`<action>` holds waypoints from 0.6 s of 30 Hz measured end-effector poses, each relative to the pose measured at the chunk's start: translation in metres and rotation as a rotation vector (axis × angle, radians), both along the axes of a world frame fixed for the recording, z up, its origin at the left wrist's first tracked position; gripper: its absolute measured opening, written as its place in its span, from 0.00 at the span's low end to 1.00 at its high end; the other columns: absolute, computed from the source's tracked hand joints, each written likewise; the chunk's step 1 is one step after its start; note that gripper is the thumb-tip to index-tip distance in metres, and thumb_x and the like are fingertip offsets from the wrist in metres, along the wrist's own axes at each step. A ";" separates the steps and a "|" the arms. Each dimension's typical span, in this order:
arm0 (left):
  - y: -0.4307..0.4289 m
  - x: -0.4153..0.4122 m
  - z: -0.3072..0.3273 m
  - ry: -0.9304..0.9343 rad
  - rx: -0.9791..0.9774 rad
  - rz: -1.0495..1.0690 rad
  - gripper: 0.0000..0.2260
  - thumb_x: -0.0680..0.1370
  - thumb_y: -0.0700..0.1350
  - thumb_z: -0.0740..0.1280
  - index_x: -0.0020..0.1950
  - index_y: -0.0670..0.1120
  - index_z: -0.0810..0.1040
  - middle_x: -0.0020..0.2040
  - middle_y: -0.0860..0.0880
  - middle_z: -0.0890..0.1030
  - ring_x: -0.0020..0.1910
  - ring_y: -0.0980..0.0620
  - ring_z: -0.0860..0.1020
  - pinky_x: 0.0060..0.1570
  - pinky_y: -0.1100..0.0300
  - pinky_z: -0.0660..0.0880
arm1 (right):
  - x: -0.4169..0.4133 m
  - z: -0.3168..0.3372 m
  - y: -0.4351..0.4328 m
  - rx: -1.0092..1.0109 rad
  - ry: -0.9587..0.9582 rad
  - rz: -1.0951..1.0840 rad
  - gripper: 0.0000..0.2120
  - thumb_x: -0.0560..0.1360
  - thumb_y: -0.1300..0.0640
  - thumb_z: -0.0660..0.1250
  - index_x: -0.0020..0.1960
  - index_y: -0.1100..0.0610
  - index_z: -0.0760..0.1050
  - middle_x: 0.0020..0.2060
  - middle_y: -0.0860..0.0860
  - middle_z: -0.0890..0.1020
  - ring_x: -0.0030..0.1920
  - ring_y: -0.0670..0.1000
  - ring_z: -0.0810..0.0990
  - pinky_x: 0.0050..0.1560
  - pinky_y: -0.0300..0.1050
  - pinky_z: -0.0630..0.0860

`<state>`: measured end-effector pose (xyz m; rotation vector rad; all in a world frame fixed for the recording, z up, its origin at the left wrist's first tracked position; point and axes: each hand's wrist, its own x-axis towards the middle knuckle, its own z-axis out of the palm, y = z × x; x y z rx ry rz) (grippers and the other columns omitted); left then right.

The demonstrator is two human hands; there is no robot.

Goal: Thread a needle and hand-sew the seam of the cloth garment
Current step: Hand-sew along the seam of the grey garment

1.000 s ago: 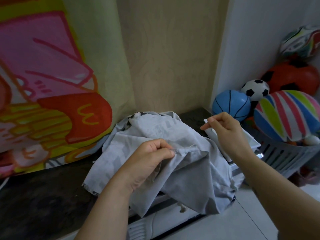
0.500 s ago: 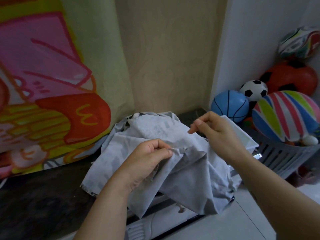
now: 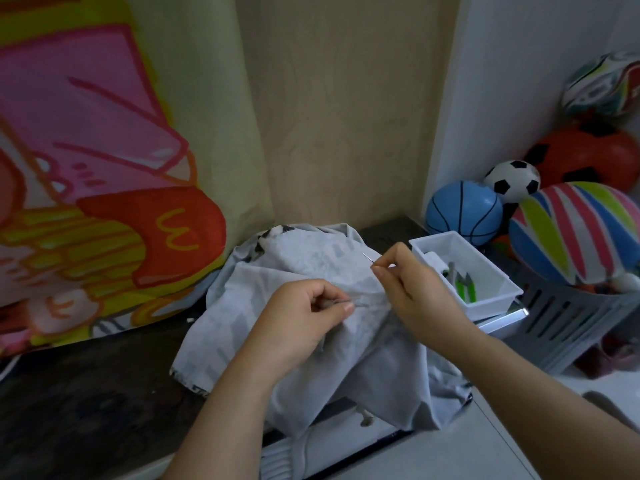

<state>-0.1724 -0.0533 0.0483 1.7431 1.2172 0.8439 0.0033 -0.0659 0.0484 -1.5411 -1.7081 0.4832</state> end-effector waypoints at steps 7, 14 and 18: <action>-0.002 -0.003 0.004 0.034 0.004 -0.035 0.04 0.75 0.44 0.72 0.40 0.51 0.82 0.32 0.56 0.79 0.33 0.61 0.77 0.36 0.70 0.73 | 0.018 0.013 0.004 -0.233 -0.097 0.235 0.04 0.78 0.53 0.63 0.45 0.49 0.75 0.38 0.49 0.82 0.39 0.45 0.78 0.41 0.35 0.74; -0.005 -0.003 0.005 0.037 -0.073 -0.054 0.04 0.75 0.45 0.71 0.41 0.51 0.82 0.35 0.55 0.81 0.34 0.62 0.77 0.35 0.72 0.73 | 0.020 0.024 0.006 -0.338 -0.294 0.351 0.09 0.77 0.55 0.65 0.45 0.41 0.77 0.45 0.37 0.79 0.47 0.43 0.78 0.48 0.28 0.73; -0.004 -0.004 0.004 0.044 -0.098 -0.073 0.04 0.76 0.46 0.70 0.41 0.51 0.82 0.31 0.59 0.79 0.34 0.64 0.76 0.35 0.72 0.71 | 0.020 0.026 0.006 -0.333 -0.280 0.367 0.09 0.76 0.57 0.66 0.46 0.42 0.79 0.43 0.36 0.79 0.44 0.39 0.77 0.46 0.23 0.71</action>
